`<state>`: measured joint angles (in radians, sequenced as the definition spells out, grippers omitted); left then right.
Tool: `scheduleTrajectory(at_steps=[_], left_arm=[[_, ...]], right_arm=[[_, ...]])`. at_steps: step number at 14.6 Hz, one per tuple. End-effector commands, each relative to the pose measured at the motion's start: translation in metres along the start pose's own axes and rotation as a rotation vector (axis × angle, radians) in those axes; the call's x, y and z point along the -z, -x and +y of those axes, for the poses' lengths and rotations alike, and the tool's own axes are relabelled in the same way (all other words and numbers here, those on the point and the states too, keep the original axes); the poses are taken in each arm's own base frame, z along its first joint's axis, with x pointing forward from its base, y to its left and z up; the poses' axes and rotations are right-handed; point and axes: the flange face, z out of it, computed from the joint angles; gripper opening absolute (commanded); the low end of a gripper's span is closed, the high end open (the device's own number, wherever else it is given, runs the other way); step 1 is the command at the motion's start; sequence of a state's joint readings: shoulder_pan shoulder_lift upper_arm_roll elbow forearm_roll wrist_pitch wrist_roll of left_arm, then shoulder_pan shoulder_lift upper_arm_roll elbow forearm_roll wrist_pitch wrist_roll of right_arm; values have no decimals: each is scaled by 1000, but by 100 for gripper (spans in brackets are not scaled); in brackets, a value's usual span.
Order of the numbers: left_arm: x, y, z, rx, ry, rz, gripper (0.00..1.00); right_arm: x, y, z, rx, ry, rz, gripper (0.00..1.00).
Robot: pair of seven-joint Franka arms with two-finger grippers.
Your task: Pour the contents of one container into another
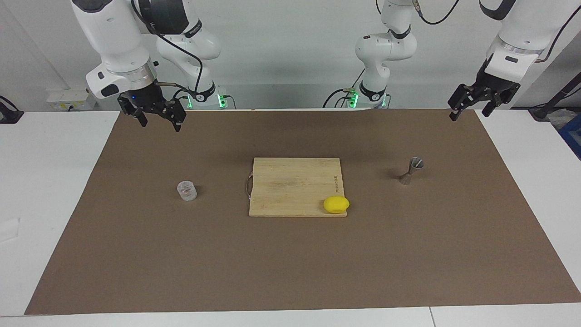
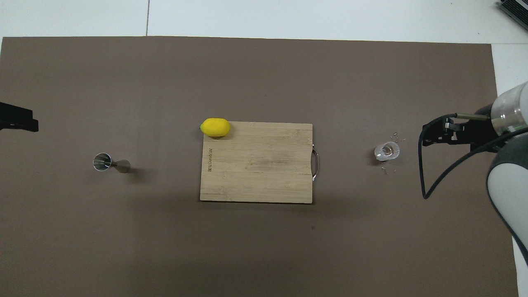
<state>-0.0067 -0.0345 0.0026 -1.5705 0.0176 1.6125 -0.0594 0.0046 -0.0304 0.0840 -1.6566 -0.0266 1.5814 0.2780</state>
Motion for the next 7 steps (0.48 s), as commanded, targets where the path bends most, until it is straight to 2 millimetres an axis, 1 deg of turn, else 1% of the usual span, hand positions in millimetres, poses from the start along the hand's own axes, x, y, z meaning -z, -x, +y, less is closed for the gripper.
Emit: scheduleTrajectory(at_steps=[1,3,4,7], left_arm=[[-16,14,-3,10,-12,70,100],[-24,13,-5,13,-10,94,100],[-27,11,-12,26,-11,106,100],[-44,-4,-16,34,-10,144,100]], right_arm=[[0,5,6,13,-16,10,100],[0,5,6,13,-16,10,100],[0,5,6,13,-16,10,100],[0,5,6,13,-16,10,100]])
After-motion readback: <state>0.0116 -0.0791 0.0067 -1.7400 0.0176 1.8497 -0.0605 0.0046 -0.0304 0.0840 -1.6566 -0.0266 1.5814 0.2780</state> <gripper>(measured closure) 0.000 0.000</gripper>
